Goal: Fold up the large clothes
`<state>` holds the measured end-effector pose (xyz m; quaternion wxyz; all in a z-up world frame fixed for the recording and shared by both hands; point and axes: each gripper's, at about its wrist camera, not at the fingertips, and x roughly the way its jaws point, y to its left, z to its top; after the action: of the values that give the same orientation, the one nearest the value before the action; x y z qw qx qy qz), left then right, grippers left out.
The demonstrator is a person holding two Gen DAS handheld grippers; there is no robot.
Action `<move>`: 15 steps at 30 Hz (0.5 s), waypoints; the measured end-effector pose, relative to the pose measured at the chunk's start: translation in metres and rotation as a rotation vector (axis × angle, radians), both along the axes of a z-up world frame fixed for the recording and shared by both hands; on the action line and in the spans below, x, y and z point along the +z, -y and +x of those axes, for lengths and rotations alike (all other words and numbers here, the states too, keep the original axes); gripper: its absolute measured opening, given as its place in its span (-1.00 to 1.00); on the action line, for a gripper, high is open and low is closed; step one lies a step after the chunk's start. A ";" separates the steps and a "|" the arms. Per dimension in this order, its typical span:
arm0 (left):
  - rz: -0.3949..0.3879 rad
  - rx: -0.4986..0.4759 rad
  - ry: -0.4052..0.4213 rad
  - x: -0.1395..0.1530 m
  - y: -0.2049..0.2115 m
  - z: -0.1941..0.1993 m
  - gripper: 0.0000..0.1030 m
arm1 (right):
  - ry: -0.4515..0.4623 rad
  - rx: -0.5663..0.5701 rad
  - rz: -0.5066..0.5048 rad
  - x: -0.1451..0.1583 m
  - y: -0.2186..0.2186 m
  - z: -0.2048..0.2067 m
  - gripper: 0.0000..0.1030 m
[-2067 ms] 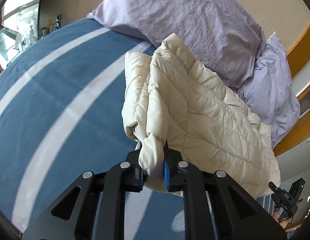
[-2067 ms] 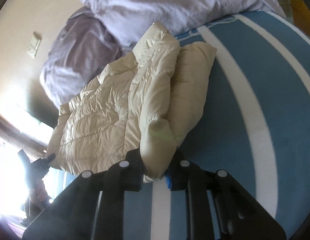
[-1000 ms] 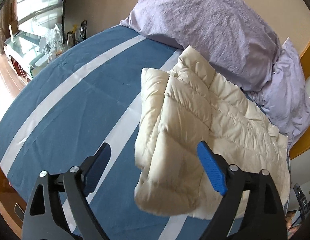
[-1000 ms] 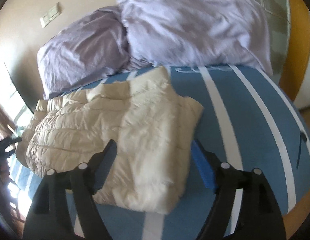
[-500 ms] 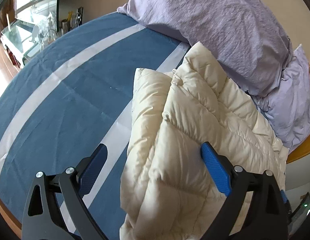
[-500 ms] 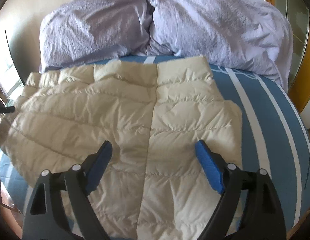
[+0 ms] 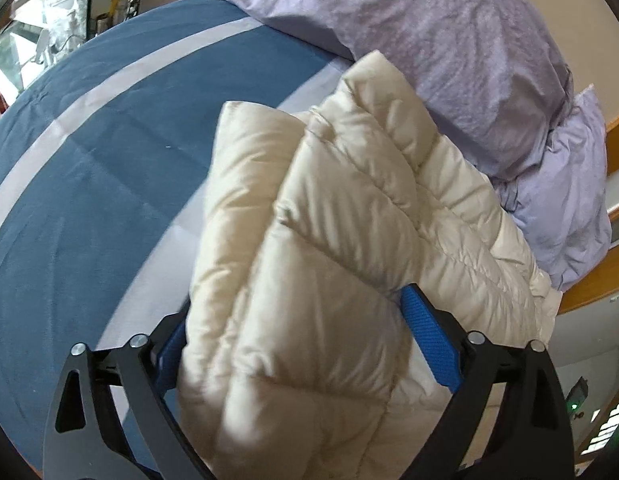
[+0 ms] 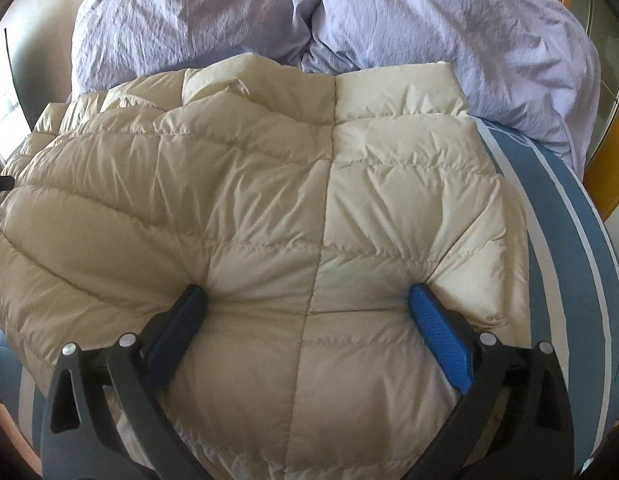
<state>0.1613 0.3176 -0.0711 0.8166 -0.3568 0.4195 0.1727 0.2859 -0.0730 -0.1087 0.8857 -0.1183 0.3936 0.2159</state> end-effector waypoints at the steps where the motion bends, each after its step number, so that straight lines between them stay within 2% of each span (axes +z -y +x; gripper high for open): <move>1: 0.002 0.000 0.003 0.000 0.001 0.001 0.70 | 0.001 0.000 0.000 -0.001 0.000 0.000 0.97; 6: -0.071 -0.001 0.068 -0.001 0.001 -0.003 0.01 | 0.001 0.002 0.002 -0.001 0.001 0.000 0.97; 9: -0.093 -0.001 0.110 0.005 0.002 -0.007 -0.34 | -0.002 0.001 0.002 -0.001 0.000 0.000 0.97; 12: -0.102 -0.008 0.158 0.020 0.007 -0.009 -0.52 | -0.004 0.001 0.001 0.000 -0.001 0.001 0.97; 15: -0.107 -0.017 0.212 0.038 0.015 -0.010 -0.58 | -0.006 -0.001 0.001 -0.001 -0.001 0.001 0.97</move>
<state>0.1515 0.3028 -0.0329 0.8376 -0.4127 0.3422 0.1043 0.2865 -0.0720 -0.1092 0.8847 -0.1172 0.3960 0.2161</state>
